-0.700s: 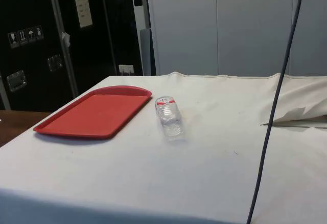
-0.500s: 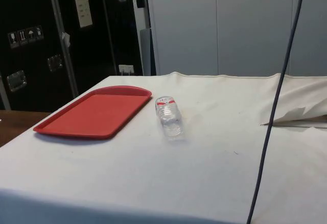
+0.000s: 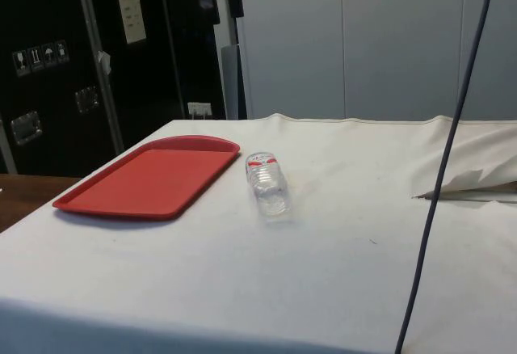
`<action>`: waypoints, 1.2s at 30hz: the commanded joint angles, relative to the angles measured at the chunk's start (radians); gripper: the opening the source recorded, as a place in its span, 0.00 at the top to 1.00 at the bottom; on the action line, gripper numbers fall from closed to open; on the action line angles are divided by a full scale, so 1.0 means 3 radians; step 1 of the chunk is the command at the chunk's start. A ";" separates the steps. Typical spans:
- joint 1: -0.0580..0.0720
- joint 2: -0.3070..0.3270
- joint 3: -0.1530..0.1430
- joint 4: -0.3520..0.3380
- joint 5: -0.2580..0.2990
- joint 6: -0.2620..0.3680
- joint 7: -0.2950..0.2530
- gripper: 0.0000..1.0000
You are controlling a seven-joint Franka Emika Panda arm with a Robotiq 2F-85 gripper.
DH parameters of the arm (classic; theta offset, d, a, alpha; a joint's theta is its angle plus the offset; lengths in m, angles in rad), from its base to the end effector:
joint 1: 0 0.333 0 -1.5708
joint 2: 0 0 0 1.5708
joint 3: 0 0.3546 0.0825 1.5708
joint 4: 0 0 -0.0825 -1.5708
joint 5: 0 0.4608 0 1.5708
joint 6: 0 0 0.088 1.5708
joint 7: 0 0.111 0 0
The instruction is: Place the bottle upright on the tray.
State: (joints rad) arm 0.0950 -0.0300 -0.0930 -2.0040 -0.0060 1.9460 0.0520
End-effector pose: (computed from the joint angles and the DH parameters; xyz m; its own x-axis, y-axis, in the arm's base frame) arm 0.6129 0.0004 0.4715 0.9985 -0.0477 -0.0279 -0.0476 -0.9989 0.0042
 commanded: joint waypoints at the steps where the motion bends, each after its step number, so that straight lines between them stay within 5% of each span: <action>1: 0.0000 -0.0033 0.0000 -0.0050 -0.0003 0.0047 0.0030 0.00; 36: -0.0030 0.0097 -0.0067 -0.0220 0.0020 0.0150 0.0540 0.00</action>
State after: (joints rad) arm 0.0870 -0.0020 -0.1130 -2.0660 -0.0060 1.9810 0.2100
